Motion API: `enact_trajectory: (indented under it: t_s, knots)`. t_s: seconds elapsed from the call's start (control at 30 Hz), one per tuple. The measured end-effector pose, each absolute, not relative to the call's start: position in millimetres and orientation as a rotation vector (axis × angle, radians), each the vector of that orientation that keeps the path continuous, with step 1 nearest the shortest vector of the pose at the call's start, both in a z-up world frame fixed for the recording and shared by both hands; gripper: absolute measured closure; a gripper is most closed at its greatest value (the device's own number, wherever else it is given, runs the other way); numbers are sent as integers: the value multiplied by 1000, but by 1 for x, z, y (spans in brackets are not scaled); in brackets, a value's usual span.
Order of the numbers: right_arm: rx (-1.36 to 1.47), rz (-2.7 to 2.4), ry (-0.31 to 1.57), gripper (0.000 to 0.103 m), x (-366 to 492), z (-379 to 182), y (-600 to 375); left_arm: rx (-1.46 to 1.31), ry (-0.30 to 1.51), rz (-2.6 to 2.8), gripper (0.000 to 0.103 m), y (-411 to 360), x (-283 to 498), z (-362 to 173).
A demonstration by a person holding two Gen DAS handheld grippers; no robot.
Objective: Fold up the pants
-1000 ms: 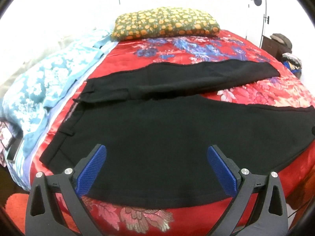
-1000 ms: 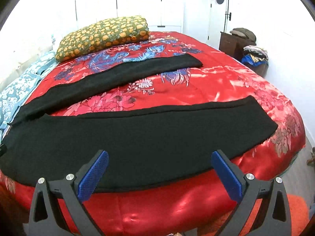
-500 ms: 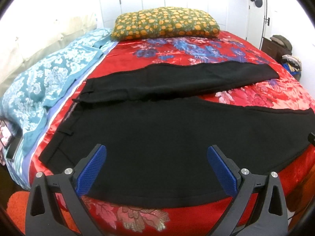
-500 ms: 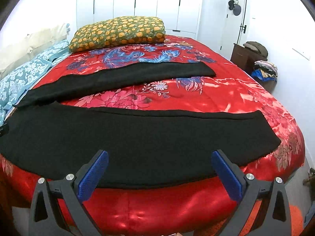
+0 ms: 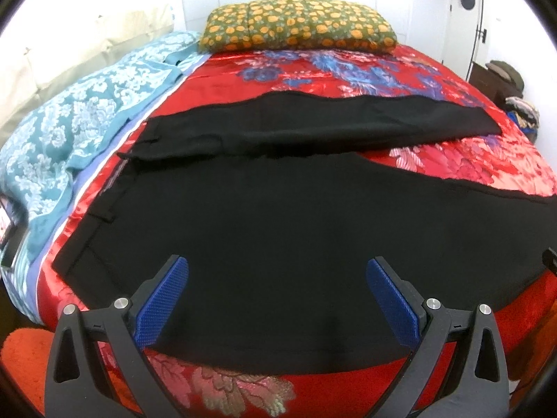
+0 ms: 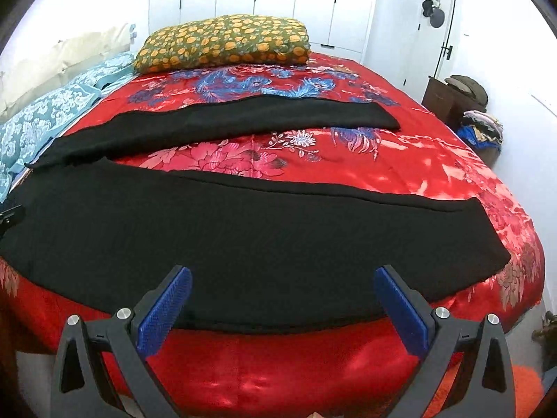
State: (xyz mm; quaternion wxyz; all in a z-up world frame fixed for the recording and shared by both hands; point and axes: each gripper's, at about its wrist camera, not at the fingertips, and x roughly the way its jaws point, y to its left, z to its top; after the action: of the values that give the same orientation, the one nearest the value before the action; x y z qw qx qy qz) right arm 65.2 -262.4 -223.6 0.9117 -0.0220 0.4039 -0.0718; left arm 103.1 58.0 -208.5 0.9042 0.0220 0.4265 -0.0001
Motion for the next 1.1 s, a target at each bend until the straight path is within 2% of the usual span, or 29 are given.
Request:
enact_trajectory:
  t_s: [0.43, 0.63, 0.77, 0.9, 0.97, 1.1]
  knots:
    - [9, -131, 832, 0, 76, -226, -268, 57, 869, -20, 1, 50, 106, -203]
    - [127, -68, 802, 0, 88, -210, -295, 24, 877, -15, 1, 48, 154, -194]
    - [145, -69, 840, 0, 129, -197, -339, 37, 885, 36, 1, 50, 203, -205]
    - [91, -93, 878, 0, 191, -180, -395, 58, 964, 102, 1, 59, 241, -243]
    - [73, -117, 887, 0, 221, -175, -422, 48, 1027, 108, 0, 65, 243, -270]
    - [25, -142, 882, 0, 308, -163, -483, 19, 960, 101, 0, 67, 235, -274]
